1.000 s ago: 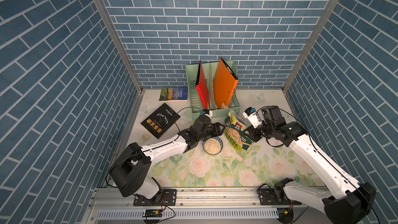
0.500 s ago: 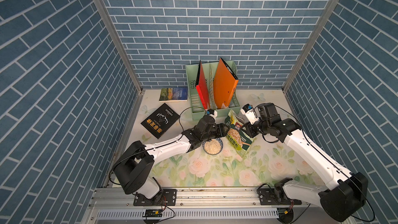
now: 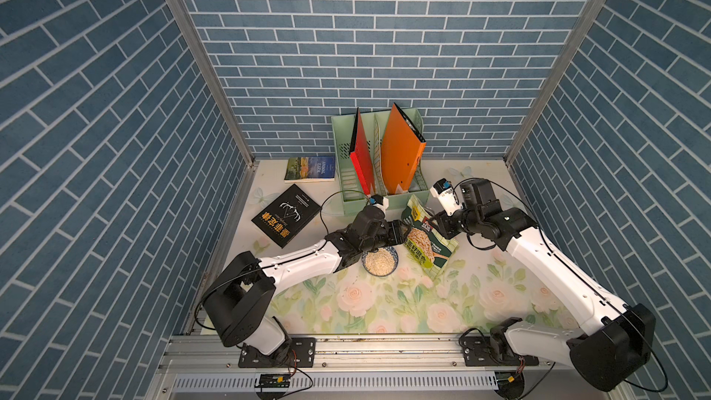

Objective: Pour the oats into the breakfast bowl
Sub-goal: Close the oats bag at the center of the board.

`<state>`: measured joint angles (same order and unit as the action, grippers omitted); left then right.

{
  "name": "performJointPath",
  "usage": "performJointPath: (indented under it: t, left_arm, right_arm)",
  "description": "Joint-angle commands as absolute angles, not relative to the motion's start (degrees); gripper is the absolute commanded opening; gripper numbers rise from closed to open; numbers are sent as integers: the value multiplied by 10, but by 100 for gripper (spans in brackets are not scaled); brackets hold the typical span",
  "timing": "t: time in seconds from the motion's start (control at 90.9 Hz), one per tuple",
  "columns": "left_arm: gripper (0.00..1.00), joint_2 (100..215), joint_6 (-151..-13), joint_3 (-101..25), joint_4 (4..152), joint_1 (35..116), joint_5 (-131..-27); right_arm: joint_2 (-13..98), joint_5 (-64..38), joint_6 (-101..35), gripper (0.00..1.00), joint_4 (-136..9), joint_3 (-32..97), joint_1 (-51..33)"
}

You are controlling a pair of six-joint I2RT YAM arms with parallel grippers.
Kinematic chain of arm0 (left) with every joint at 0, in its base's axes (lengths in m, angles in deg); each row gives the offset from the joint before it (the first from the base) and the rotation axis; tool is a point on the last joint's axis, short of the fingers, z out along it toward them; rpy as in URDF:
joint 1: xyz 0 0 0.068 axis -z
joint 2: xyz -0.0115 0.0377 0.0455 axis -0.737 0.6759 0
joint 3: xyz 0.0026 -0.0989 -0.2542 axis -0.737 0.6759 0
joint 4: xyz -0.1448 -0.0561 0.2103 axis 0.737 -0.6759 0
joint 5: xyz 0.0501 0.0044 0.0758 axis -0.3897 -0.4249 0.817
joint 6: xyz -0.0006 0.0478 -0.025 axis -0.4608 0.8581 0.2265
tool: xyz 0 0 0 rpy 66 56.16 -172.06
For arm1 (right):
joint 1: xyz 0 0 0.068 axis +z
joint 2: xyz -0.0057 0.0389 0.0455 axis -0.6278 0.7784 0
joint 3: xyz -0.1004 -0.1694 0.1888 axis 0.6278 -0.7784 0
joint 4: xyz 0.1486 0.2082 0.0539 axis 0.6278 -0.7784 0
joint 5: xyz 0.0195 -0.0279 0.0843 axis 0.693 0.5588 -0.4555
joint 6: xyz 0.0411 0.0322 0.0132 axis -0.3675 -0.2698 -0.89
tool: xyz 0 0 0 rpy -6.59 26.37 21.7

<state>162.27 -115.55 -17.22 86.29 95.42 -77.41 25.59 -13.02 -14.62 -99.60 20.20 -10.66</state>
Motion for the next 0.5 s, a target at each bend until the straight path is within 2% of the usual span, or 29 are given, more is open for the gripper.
performJointPath:
  t: [0.0,0.198,0.22,0.286,0.462,0.484]
  left_arm:
    - [60,1622,-1143,-188,853,956,-761]
    - [60,1615,-1136,-191,842,956,-747]
    - [60,1613,-1135,-191,841,956,-745]
    - [60,1611,-1132,-192,837,956,-739]
    - [60,1595,-1117,-195,821,954,-713]
    - [60,1592,-1115,-195,819,954,-710]
  right_arm:
    - [283,-118,-125,39,-980,223,-104]
    - [308,-156,-111,33,-971,242,-104]
    - [310,-158,-110,28,-972,244,-104]
    - [314,-159,-107,0,-974,249,-104]
    - [317,-166,-109,0,-965,251,-104]
    - [317,-165,-110,6,-963,251,-104]
